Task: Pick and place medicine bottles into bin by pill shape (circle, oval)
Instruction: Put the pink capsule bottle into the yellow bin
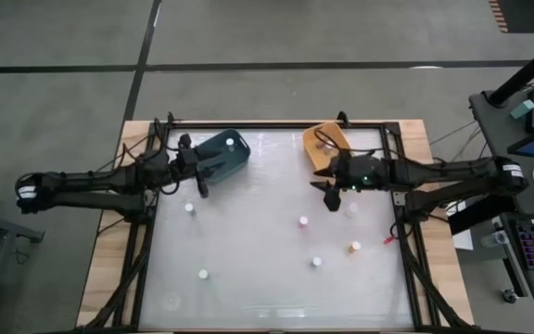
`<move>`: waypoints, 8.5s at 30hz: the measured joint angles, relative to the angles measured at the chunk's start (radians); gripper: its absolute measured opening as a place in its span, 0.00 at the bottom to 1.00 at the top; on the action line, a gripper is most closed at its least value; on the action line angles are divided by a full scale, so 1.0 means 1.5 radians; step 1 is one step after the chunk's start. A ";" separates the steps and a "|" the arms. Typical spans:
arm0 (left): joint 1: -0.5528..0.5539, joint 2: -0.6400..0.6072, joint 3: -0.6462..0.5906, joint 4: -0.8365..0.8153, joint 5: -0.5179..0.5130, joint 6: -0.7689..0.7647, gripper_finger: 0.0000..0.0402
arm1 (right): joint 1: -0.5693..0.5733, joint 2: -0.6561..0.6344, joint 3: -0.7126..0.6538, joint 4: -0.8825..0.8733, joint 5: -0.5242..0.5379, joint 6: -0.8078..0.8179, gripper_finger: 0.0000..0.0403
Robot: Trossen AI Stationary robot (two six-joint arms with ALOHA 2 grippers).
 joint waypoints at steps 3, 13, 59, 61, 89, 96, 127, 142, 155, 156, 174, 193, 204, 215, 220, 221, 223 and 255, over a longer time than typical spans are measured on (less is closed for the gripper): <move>-0.019 0.000 0.000 0.002 0.001 -0.017 0.34 | 0.018 -0.006 -0.034 0.049 0.000 -0.021 0.41; -0.075 0.000 0.000 0.015 0.001 -0.072 0.34 | 0.046 -0.017 -0.119 0.217 -0.003 -0.111 0.41; -0.170 0.476 0.247 0.157 0.001 -0.074 0.34 | 0.047 -0.143 -0.313 0.655 -0.078 -0.330 0.41; -0.171 0.496 0.271 0.124 0.002 -0.074 0.34 | 0.047 -0.163 -0.311 0.646 -0.078 -0.339 0.41; -0.174 0.807 0.561 -0.046 0.103 -0.054 0.34 | 0.046 -0.223 -0.311 0.612 -0.072 -0.364 0.41; -0.174 0.824 0.564 -0.043 0.103 -0.064 0.34 | 0.046 -0.223 -0.311 0.609 -0.071 -0.366 0.41; -0.170 0.829 0.488 0.046 0.107 -0.073 0.65 | 0.045 -0.222 -0.311 0.607 -0.071 -0.373 0.41; -0.169 0.908 0.495 0.106 0.093 -0.059 0.65 | 0.045 -0.222 -0.311 0.601 -0.070 -0.382 0.41; -0.169 0.908 0.494 0.106 0.093 -0.051 0.39 | 0.045 -0.222 -0.311 0.596 -0.048 -0.388 0.41; -0.169 0.908 0.494 0.106 0.093 -0.051 0.37 | 0.045 -0.222 -0.311 0.596 -0.048 -0.388 0.41; -0.167 0.848 0.493 0.081 0.078 0.001 0.23 | 0.045 -0.222 -0.305 0.552 0.018 -0.385 0.41; -0.163 0.585 0.390 0.090 0.069 0.015 0.23 | 0.046 -0.176 -0.148 0.175 -0.061 -0.239 0.52; -0.163 0.561 0.359 0.154 0.065 0.017 0.23 | 0.046 -0.061 -0.095 0.180 -0.062 -0.238 0.64; -0.160 0.561 0.359 0.154 0.048 0.021 0.23 | 0.046 0.043 -0.034 0.184 -0.113 -0.238 0.65; -0.160 0.563 0.358 0.154 0.047 0.021 0.23 | 0.046 0.077 -0.026 0.227 -0.113 -0.245 0.64; -0.160 0.563 0.358 0.154 0.048 0.022 0.23 | 0.046 0.081 -0.026 0.240 -0.113 -0.247 0.63; -0.160 0.563 0.358 0.154 0.048 0.022 0.23 | 0.046 0.088 -0.026 0.264 -0.113 -0.248 0.62; -0.160 0.563 0.358 0.190 0.046 0.038 0.23 | 0.046 0.100 -0.026 0.308 -0.107 -0.258 0.34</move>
